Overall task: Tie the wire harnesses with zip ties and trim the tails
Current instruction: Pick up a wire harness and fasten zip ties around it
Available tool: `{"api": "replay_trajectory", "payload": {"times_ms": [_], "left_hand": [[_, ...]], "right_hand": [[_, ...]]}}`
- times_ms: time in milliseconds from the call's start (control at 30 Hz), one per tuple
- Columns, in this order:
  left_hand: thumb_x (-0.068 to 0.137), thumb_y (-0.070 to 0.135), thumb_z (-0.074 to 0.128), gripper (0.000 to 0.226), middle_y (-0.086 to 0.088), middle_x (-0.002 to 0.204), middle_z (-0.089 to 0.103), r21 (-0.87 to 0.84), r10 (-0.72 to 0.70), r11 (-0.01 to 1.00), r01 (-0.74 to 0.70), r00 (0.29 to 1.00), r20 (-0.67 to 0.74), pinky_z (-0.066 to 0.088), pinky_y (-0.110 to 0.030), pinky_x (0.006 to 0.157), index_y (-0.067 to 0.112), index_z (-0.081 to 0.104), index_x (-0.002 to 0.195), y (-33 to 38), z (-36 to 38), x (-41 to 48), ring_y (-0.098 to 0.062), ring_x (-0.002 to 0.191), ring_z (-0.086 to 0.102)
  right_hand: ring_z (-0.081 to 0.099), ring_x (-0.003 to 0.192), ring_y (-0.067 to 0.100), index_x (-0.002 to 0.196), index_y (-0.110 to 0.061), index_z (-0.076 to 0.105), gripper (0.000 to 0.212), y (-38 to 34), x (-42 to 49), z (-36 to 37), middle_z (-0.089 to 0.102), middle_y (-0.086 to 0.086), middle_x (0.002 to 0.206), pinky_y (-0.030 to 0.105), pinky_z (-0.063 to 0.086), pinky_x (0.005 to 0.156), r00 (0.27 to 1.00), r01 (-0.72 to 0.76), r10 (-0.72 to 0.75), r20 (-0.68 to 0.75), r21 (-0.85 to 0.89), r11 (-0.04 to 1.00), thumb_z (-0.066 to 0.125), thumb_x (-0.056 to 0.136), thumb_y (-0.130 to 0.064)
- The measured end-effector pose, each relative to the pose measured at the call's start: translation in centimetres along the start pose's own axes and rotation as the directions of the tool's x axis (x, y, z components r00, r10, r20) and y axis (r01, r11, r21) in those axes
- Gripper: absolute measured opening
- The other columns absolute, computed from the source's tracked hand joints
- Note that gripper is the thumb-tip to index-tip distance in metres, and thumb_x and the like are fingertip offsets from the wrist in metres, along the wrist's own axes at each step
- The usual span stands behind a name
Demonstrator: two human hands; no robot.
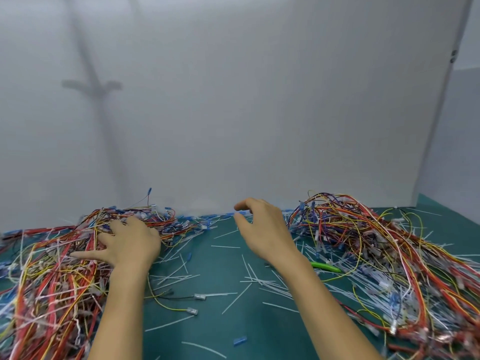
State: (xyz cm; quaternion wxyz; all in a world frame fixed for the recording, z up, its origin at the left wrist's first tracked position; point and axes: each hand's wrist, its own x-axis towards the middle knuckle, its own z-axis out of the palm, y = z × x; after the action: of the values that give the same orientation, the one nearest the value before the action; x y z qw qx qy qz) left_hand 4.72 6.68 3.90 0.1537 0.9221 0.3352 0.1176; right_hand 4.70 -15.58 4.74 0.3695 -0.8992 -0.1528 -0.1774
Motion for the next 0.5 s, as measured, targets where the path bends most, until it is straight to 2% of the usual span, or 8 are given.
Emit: {"api": "replay_trajectory", "payload": {"times_ms": [67, 167, 233, 333, 400, 433, 500], "left_hand": [[0.100, 0.032, 0.042, 0.047, -0.019, 0.153, 0.029, -0.026, 0.004, 1.000, -0.003, 0.999, 0.038, 0.005, -0.079, 0.105, 0.008, 0.041, 0.141, -0.2, 0.3, 0.3, -0.047, 0.140, 0.025], [0.099, 0.026, 0.045, 0.046, -0.024, 0.151, 0.025, -0.036, -0.018, 0.999, 0.018, 1.000, 0.023, 0.016, -0.072, 0.108, 0.004, 0.041, 0.139, -0.1, 0.6, 0.3, -0.050, 0.136, 0.026], [0.095, 0.017, 0.050, 0.045, -0.029, 0.147, 0.023, -0.133, -0.031, 0.991, 0.020, 0.996, -0.080, 0.027, -0.065, 0.105, -0.002, 0.039, 0.134, -0.2, 0.4, 0.2, -0.053, 0.130, 0.028], [0.086, -0.001, 0.058, 0.044, -0.037, 0.137, 0.027, -0.277, 0.016, 0.956, -0.093, 0.964, -0.267, 0.030, -0.056, 0.101, -0.013, 0.039, 0.124, -1.0, -0.2, 0.4, -0.053, 0.121, 0.030], [0.087, -0.003, 0.061, 0.051, -0.043, 0.134, 0.029, -0.333, -0.027, 0.941, -0.065, 0.964, -0.265, 0.034, -0.057, 0.100, -0.017, 0.035, 0.128, -1.6, -0.8, 0.8, -0.058, 0.118, 0.035], [0.088, -0.001, 0.062, 0.052, -0.045, 0.132, 0.033, -0.341, -0.054, 0.940, -0.033, 0.968, -0.243, 0.037, -0.057, 0.098, -0.019, 0.034, 0.128, -2.0, -1.1, 1.1, -0.059, 0.116, 0.039], [0.090, 0.009, 0.066, 0.043, -0.043, 0.115, 0.052, -0.305, -0.053, 0.952, -0.017, 0.974, -0.221, 0.044, -0.055, 0.090, -0.021, 0.047, 0.115, -2.7, -1.6, 1.6, -0.057, 0.107, 0.051]], "right_hand": [[0.055, 0.115, 0.015, 0.120, -0.017, 0.065, 0.026, 0.0, 0.1, -0.5, 0.065, 0.000, 0.123, 0.025, 0.040, 0.092, 1.000, 0.006, -0.006, -0.025, 0.019, 1.000, 0.051, 0.100, -0.025], [0.058, 0.109, 0.012, 0.115, -0.017, 0.068, 0.023, -0.2, 0.1, -1.0, 0.069, -0.002, 0.117, 0.021, 0.040, 0.086, 0.999, 0.007, -0.005, -0.049, 0.038, 0.999, 0.053, 0.099, -0.024], [0.060, 0.105, 0.012, 0.111, -0.018, 0.070, 0.022, -0.4, 0.1, -1.3, 0.070, -0.003, 0.112, 0.024, 0.044, 0.088, 0.998, 0.010, -0.007, -0.059, 0.054, 0.998, 0.054, 0.098, -0.023], [0.062, 0.100, 0.011, 0.106, -0.018, 0.072, 0.020, -0.8, 0.1, -1.9, 0.072, -0.005, 0.106, 0.029, 0.049, 0.091, 0.997, 0.015, -0.008, -0.080, 0.089, 0.996, 0.055, 0.097, -0.021], [0.063, 0.099, 0.011, 0.104, -0.018, 0.073, 0.020, -1.0, 0.1, -2.4, 0.073, -0.005, 0.104, 0.029, 0.049, 0.090, 0.996, 0.020, -0.010, -0.093, 0.110, 0.994, 0.055, 0.097, -0.020], [0.063, 0.098, 0.010, 0.103, -0.018, 0.073, 0.020, -1.1, 0.0, -2.7, 0.073, -0.006, 0.103, 0.028, 0.049, 0.089, 0.995, 0.024, -0.012, -0.101, 0.122, 0.992, 0.055, 0.097, -0.020], [0.062, 0.097, 0.007, 0.103, -0.019, 0.073, 0.019, -1.3, -0.1, -3.3, 0.073, -0.008, 0.102, 0.024, 0.047, 0.086, 0.993, 0.036, -0.020, -0.120, 0.137, 0.990, 0.055, 0.097, -0.021]]}}
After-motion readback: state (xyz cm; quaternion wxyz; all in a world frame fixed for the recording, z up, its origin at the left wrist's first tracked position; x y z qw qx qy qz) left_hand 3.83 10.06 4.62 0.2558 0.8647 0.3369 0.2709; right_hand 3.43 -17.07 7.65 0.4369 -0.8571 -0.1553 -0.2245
